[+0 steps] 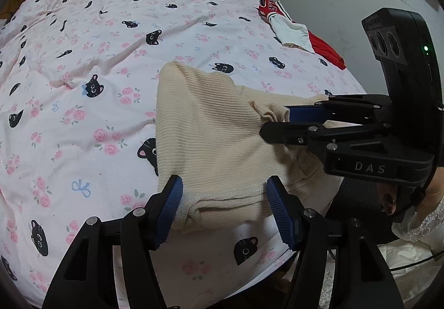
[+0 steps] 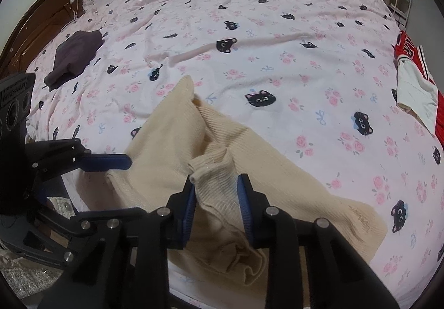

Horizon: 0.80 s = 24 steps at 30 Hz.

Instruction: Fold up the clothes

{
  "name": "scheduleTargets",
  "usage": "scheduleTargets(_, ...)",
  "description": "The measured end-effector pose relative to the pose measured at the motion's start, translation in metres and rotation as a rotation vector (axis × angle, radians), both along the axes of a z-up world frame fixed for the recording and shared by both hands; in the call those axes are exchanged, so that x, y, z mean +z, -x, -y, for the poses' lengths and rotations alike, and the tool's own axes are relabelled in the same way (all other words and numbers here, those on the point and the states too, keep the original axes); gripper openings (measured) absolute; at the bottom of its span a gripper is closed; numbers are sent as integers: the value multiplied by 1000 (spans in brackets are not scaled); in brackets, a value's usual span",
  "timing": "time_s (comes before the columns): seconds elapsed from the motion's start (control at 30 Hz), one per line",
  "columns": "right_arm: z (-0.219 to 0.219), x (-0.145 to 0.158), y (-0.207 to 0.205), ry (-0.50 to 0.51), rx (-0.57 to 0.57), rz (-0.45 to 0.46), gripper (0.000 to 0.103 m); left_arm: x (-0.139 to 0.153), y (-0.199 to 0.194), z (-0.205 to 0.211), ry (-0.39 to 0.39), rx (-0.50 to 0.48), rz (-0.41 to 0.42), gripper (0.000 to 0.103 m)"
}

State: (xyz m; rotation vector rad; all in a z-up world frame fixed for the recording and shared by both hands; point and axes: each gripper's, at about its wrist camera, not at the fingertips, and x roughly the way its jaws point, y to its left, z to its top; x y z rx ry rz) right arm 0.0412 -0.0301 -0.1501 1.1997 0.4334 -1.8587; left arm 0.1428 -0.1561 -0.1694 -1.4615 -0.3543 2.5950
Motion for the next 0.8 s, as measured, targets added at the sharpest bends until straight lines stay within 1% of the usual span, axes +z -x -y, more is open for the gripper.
scheduleTargets(0.4, -25, -1, 31, 72, -96, 111, 30, -1, 1, 0, -1, 3, 3, 58)
scheduleTargets(0.63, -17, -3, 33, 71, -83, 118, 30, -1, 2, 0, -2, 4, 5, 58)
scheduleTargets(0.8, -14, -7, 37, 61, -98, 116, 30, -1, 1, 0, -3, 5, 6, 58)
